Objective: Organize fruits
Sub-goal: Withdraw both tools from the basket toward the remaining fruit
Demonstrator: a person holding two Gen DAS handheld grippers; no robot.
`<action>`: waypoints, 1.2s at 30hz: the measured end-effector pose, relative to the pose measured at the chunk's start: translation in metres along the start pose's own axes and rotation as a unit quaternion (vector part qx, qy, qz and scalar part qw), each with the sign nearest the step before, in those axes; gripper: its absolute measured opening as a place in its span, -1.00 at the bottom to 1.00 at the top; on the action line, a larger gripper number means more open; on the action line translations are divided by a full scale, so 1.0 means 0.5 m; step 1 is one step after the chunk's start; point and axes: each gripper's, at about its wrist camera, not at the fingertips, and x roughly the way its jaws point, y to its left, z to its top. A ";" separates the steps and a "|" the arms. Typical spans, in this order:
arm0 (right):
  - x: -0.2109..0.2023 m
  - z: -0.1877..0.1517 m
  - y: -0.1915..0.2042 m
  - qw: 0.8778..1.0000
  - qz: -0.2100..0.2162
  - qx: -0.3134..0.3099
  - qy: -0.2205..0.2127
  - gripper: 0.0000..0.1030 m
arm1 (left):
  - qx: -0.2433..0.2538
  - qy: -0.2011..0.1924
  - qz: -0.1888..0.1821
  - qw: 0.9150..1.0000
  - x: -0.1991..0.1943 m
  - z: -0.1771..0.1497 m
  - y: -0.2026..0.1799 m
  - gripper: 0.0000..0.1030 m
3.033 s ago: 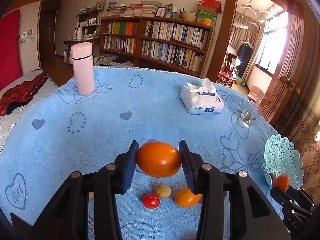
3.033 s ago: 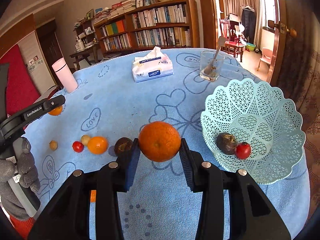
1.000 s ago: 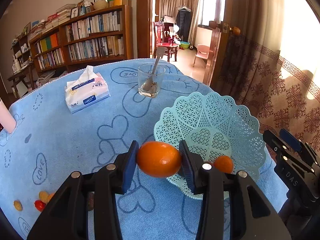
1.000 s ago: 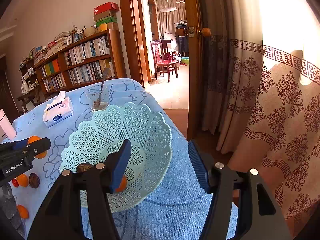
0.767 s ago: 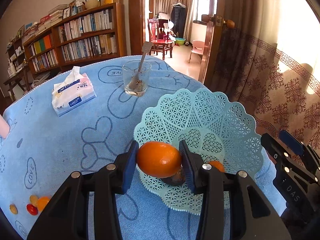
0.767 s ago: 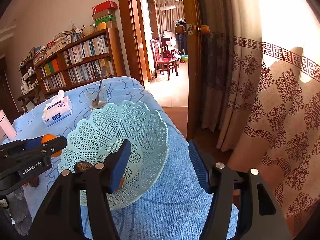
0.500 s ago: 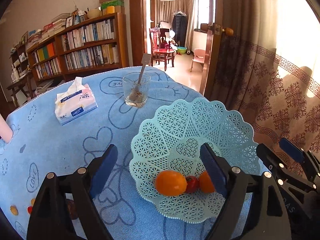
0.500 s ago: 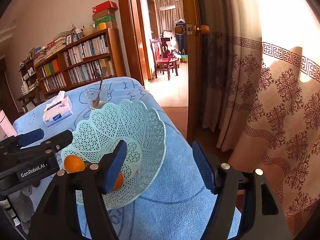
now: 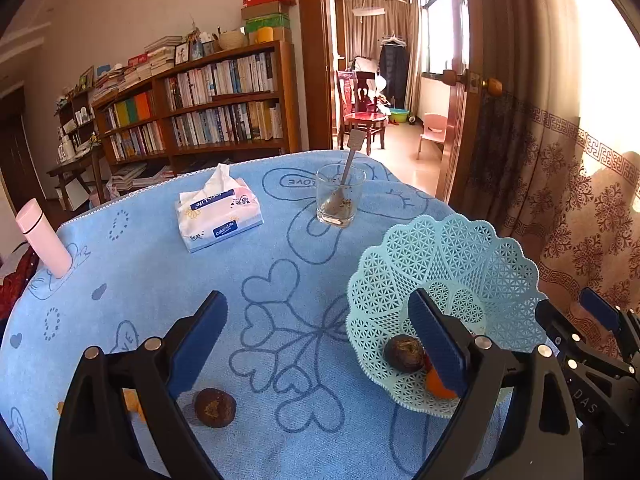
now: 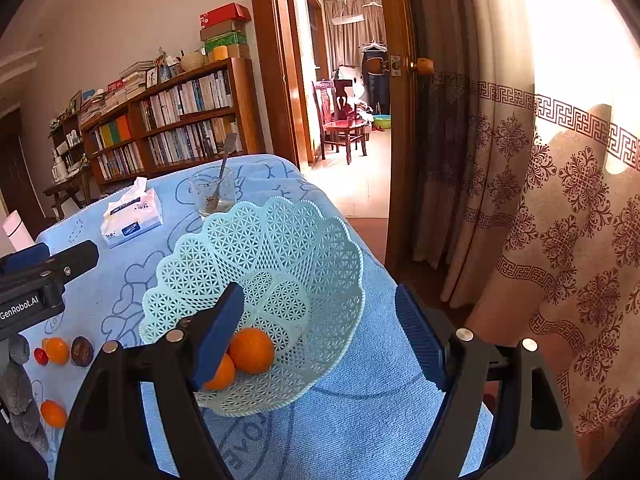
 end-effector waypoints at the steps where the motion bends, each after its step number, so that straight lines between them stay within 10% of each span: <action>1: -0.003 0.000 0.002 1.000 0.004 0.001 -0.001 0.56 | -0.003 -0.003 0.003 1.000 -0.007 -0.002 0.009 0.77; 36: -0.017 -0.068 0.159 0.992 0.104 -0.045 0.058 0.62 | -0.125 0.075 0.141 0.979 -0.056 -0.198 0.391 0.77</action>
